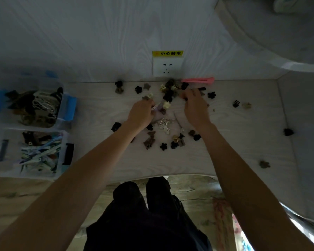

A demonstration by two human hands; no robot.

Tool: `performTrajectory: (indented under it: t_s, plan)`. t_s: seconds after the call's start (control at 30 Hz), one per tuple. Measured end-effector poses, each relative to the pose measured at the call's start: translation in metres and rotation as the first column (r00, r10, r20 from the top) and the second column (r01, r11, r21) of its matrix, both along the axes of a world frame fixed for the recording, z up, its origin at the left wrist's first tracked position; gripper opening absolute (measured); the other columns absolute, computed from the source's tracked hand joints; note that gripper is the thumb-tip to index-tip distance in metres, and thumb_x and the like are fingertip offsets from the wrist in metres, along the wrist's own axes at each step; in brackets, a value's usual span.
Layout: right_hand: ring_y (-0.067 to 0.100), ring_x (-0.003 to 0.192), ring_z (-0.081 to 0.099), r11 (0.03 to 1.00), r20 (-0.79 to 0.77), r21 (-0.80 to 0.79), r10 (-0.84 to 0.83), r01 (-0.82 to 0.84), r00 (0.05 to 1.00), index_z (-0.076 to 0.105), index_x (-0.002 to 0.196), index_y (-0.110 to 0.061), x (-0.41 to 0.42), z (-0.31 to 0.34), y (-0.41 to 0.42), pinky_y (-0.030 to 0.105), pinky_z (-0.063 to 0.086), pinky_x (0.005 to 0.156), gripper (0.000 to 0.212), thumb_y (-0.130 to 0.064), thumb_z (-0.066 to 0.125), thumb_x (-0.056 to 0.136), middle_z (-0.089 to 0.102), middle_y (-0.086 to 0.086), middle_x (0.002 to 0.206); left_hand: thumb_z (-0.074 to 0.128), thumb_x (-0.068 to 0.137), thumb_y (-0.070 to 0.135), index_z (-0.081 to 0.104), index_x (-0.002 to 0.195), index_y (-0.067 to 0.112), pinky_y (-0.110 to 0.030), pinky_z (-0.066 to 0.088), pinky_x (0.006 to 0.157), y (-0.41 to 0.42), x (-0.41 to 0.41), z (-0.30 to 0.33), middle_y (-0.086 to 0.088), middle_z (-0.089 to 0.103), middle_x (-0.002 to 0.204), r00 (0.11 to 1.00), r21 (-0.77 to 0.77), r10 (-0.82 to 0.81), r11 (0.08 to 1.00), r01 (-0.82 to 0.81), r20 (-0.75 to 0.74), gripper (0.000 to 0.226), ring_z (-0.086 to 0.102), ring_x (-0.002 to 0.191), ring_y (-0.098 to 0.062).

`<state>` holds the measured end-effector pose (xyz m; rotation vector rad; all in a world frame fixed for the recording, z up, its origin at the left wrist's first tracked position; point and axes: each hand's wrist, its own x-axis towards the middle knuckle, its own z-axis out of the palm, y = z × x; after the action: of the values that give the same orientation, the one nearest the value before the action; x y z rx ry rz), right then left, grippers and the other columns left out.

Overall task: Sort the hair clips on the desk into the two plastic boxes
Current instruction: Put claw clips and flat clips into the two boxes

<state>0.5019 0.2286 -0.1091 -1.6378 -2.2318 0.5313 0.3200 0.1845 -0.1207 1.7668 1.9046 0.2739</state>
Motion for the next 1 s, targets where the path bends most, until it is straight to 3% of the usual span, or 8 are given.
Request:
performTrajectory:
  t_s: [0.17,0.3,0.4,0.47,0.57,0.67,0.83,1.0]
  plan:
    - [0.030,0.098,0.053,0.986,-0.028,-0.163,0.034,-0.038,0.999,0.047,0.116,-0.003,0.005,0.005,-0.012,0.034,0.042,0.076,0.031,-0.012,0.053,0.087,0.055,0.018,0.109,0.039,0.096,0.014,0.053,0.116,-0.001,-0.029,0.034,0.075,-0.007,-0.003,0.008,-0.019,0.056,0.107,0.999,0.040,0.038,0.998,-0.038,-0.010,0.028,0.050,0.096,-0.030]
    - [0.033,0.097,0.055,0.940,0.140,-0.341,0.055,-0.004,0.989,0.039,0.124,-0.004,-0.004,-0.010,-0.034,0.036,0.047,0.075,0.047,-0.013,0.061,0.084,0.059,0.021,0.105,0.035,0.099,0.019,0.050,0.119,0.003,-0.026,0.030,0.068,-0.016,-0.004,0.014,-0.009,0.050,0.095,0.998,0.067,0.055,0.996,-0.057,0.024,0.030,0.044,0.080,-0.020]
    - [0.034,0.096,0.056,0.948,0.149,-0.319,0.053,-0.003,0.987,0.047,0.118,0.000,-0.002,-0.013,-0.036,0.034,0.042,0.071,0.031,-0.002,0.050,0.087,0.060,0.022,0.103,0.034,0.100,0.023,0.051,0.110,0.007,-0.025,0.028,0.053,-0.016,-0.007,0.015,-0.005,0.051,0.085,0.993,0.054,0.077,0.995,-0.082,0.091,0.026,0.042,0.060,-0.012]
    - [0.032,0.099,0.053,0.961,0.113,-0.274,0.065,-0.032,0.991,0.054,0.112,0.000,0.003,-0.009,-0.031,0.034,0.040,0.075,0.026,-0.007,0.050,0.087,0.059,0.021,0.104,0.033,0.099,0.022,0.049,0.108,0.007,-0.025,0.026,0.047,-0.015,-0.008,0.016,-0.003,0.049,0.075,0.991,0.047,0.100,0.993,-0.104,0.090,0.024,0.040,0.054,-0.011]
    - [0.030,0.090,0.051,0.998,0.115,-0.059,0.036,-0.029,0.993,0.055,0.098,-0.001,0.012,0.007,-0.004,0.034,0.036,0.068,0.019,-0.016,0.044,0.093,0.058,0.019,0.095,0.033,0.099,0.018,0.048,0.106,0.005,-0.029,0.023,0.046,-0.014,-0.008,0.015,-0.001,0.046,0.066,0.988,0.077,0.137,0.987,-0.142,0.064,0.022,0.039,0.050,-0.014]
    - [0.035,0.092,0.051,0.994,0.217,0.084,0.047,-0.066,0.975,0.055,0.105,0.002,0.022,0.018,0.037,0.041,0.039,0.075,0.026,-0.014,0.036,0.098,0.057,0.024,0.103,0.032,0.100,0.022,0.050,0.102,0.006,-0.029,0.029,0.054,-0.016,-0.007,0.008,0.000,0.046,0.067,0.986,0.097,0.162,0.981,-0.166,0.045,0.024,0.040,0.053,-0.016]
    - [0.040,0.101,0.049,0.998,0.267,-0.007,0.065,-0.066,0.962,0.052,0.108,0.004,0.028,0.005,0.072,0.044,0.040,0.077,0.027,-0.014,0.035,0.099,0.051,0.028,0.114,0.030,0.101,0.028,0.053,0.109,0.008,-0.030,0.034,0.058,-0.017,-0.002,0.005,-0.001,0.051,0.074,0.979,0.117,0.192,0.973,-0.199,0.065,0.031,0.047,0.063,-0.019]
    - [0.032,0.090,0.056,0.991,0.176,-0.129,0.059,-0.036,0.983,0.052,0.110,0.000,0.031,0.001,0.060,0.037,0.042,0.074,0.028,-0.023,0.040,0.098,0.059,0.022,0.103,0.032,0.100,0.026,0.048,0.086,0.010,-0.024,0.025,0.048,0.011,0.017,0.017,0.004,0.041,0.064,0.995,0.187,0.084,0.978,-0.091,0.047,0.026,0.036,0.051,-0.010]
